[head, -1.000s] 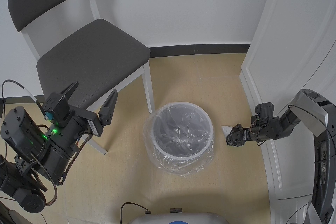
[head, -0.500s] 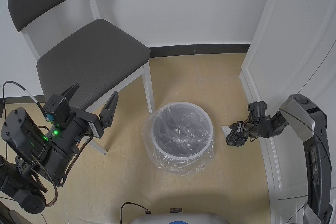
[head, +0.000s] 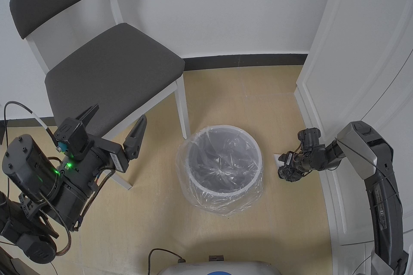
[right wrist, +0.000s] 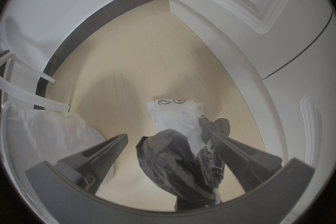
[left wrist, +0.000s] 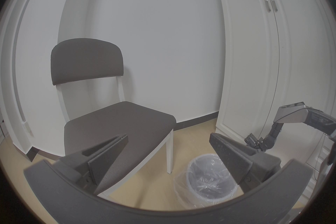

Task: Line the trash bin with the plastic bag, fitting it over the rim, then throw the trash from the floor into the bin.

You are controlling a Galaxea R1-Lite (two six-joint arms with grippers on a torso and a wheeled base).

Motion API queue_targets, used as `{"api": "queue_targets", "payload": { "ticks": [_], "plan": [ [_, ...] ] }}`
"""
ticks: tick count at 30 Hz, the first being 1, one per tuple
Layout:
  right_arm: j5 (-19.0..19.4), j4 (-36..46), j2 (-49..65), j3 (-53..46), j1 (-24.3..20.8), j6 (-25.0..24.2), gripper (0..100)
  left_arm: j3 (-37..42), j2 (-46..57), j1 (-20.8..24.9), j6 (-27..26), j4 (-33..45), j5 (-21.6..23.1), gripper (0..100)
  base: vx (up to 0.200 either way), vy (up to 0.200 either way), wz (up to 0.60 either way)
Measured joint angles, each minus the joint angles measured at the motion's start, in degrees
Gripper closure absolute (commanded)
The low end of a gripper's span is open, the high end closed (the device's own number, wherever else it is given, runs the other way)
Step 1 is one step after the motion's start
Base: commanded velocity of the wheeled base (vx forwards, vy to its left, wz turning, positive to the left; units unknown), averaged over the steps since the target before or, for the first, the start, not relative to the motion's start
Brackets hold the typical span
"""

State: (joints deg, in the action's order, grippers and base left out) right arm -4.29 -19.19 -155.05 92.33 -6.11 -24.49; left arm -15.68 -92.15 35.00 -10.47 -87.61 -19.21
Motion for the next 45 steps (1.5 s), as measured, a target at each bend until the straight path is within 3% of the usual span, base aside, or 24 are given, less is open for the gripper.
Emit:
{"api": "queue_targets", "payload": {
  "ticks": [4,11,19,27,35,45],
  "plan": [
    [-0.66,0.26,-0.29,0.45,-0.04,-0.05,0,0.17,-0.02,0.00,0.02,0.00,0.00,0,0.000,0.000,0.00],
    [-5.17,3.07,-0.60,1.13,-0.04,1.40,0,0.22,-0.05,0.00,0.02,0.00,0.00,0,0.000,0.000,0.00],
    [-6.22,4.57,0.43,0.59,-0.63,2.52,0,0.22,0.06,0.04,0.02,0.00,0.02,0,0.000,0.000,0.00],
    [-8.13,11.69,1.06,1.90,-0.56,4.38,0,0.44,0.11,0.11,0.02,0.00,0.06,0,0.000,0.000,0.00],
    [-7.41,18.29,0.91,5.62,-0.12,2.38,0,0.63,0.11,0.44,0.02,0.02,0.09,0,0.000,0.000,0.00],
    [-2.22,23.92,0.04,9.95,0.40,-1.26,0,0.66,0.22,0.48,0.02,0.02,0.11,0,0.000,0.000,0.00]
  ]
}}
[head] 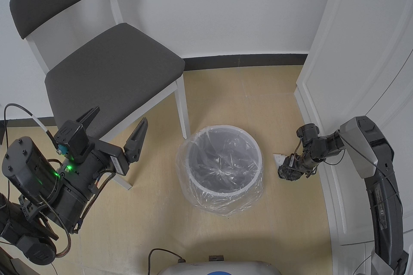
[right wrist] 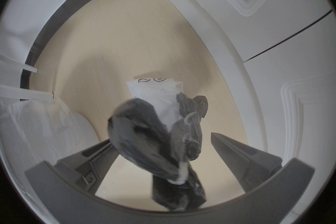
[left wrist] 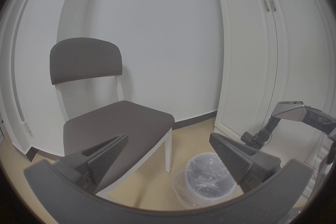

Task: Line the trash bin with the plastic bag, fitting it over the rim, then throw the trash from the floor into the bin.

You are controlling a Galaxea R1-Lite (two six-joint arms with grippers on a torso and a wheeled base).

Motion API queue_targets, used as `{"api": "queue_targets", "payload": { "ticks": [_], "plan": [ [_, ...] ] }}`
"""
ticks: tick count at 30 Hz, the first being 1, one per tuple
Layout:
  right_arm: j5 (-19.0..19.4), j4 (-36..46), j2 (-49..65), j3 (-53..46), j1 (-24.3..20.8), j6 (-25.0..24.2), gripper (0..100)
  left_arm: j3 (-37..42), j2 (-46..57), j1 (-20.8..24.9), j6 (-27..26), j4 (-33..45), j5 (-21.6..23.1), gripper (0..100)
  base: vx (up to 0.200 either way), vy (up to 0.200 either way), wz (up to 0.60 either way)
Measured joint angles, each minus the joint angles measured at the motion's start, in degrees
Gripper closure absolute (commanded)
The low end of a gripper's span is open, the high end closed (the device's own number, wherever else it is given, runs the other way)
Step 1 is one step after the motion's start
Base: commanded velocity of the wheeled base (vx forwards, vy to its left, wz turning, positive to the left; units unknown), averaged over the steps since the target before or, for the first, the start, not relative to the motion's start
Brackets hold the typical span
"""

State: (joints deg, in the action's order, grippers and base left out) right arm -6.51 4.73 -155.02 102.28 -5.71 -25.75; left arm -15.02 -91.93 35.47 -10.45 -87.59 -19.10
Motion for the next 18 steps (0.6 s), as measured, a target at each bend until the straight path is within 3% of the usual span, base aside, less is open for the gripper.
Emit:
{"api": "queue_targets", "payload": {
  "ticks": [18],
  "plan": [
    [3.07,0.30,-1.55,2.60,0.01,-2.04,0,0.00,-0.10,0.38,0.00,-0.02,-0.02,0,0.000,0.000,0.00]
  ]
}}
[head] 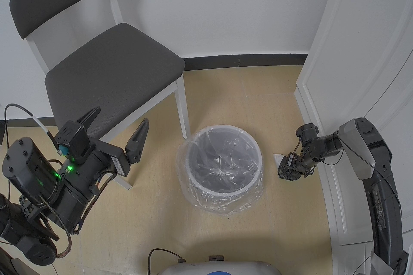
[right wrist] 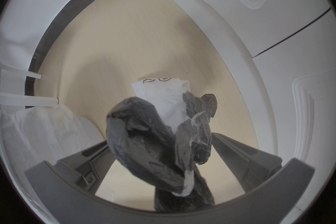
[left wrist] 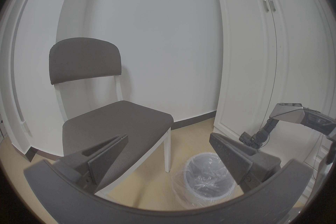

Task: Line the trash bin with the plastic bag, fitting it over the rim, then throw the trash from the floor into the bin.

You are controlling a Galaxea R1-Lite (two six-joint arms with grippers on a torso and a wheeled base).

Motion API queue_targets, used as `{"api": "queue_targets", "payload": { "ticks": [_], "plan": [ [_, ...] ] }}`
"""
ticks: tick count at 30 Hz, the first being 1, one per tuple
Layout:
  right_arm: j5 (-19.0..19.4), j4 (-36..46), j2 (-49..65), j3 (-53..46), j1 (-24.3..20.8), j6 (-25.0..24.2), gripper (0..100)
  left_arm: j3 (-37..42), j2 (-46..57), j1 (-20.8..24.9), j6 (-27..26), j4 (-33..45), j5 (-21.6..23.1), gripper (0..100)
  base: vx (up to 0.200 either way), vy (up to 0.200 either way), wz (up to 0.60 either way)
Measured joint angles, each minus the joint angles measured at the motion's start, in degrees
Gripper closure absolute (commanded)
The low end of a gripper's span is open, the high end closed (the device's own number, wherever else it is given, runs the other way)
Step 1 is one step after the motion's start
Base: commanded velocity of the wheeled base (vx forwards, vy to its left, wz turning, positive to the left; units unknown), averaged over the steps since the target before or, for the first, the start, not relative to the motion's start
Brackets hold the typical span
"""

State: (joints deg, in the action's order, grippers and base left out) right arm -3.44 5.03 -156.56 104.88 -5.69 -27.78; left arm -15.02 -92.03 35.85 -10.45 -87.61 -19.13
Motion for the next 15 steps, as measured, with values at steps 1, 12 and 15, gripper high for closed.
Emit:
{"api": "queue_targets", "payload": {
  "ticks": [1,12,15],
  "plan": [
    [0.16,0.00,-0.07,0.00,0.00,0.01,0,0.00,-0.04,0.00,0.00,0.00,0.00,0,0.000,0.000,0.00],
    [0.43,-0.06,-0.55,0.55,0.00,0.12,0,0.00,-0.20,0.02,0.00,0.02,0.00,0,0.000,0.000,0.00],
    [0.40,-0.04,-0.66,0.63,0.00,0.17,0,0.00,-0.20,0.02,0.00,0.00,0.00,0,0.000,0.000,0.00]
  ]
}}
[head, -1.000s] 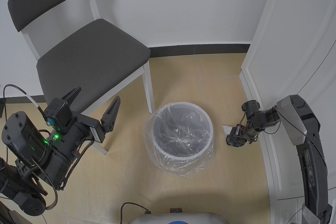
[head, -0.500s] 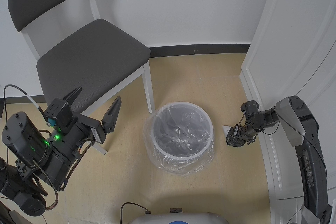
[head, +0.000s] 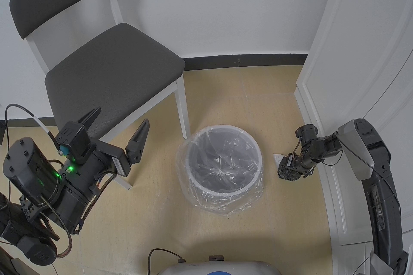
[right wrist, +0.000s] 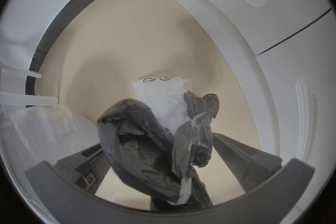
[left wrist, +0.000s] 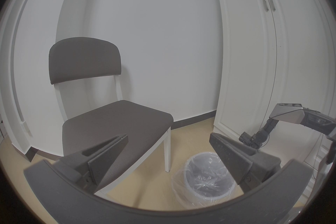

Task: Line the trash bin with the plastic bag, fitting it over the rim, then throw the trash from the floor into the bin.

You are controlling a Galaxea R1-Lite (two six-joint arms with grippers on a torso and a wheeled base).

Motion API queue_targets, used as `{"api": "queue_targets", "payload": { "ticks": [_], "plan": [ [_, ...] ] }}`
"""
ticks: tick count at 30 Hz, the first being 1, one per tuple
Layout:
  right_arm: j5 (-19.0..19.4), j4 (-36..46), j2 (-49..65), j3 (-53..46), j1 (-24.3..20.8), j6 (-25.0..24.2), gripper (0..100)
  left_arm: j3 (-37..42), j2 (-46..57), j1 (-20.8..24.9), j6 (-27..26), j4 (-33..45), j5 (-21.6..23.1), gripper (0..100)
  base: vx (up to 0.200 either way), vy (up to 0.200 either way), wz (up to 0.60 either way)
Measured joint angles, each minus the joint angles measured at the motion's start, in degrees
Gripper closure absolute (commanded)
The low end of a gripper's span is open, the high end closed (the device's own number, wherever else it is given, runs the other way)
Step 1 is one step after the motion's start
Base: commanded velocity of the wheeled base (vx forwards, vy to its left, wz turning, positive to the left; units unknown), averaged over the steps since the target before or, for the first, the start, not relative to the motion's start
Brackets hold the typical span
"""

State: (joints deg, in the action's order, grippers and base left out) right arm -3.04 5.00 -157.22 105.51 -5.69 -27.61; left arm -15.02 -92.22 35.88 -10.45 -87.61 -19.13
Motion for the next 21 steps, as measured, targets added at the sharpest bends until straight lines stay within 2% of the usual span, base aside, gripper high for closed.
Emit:
{"api": "queue_targets", "payload": {
  "ticks": [21],
  "plan": [
    [-0.05,-1.12,-0.68,0.15,-0.20,0.00,0,0.15,0.00,-0.02,-0.02,0.00,-0.02,0,0.000,0.000,0.00]
  ]
}}
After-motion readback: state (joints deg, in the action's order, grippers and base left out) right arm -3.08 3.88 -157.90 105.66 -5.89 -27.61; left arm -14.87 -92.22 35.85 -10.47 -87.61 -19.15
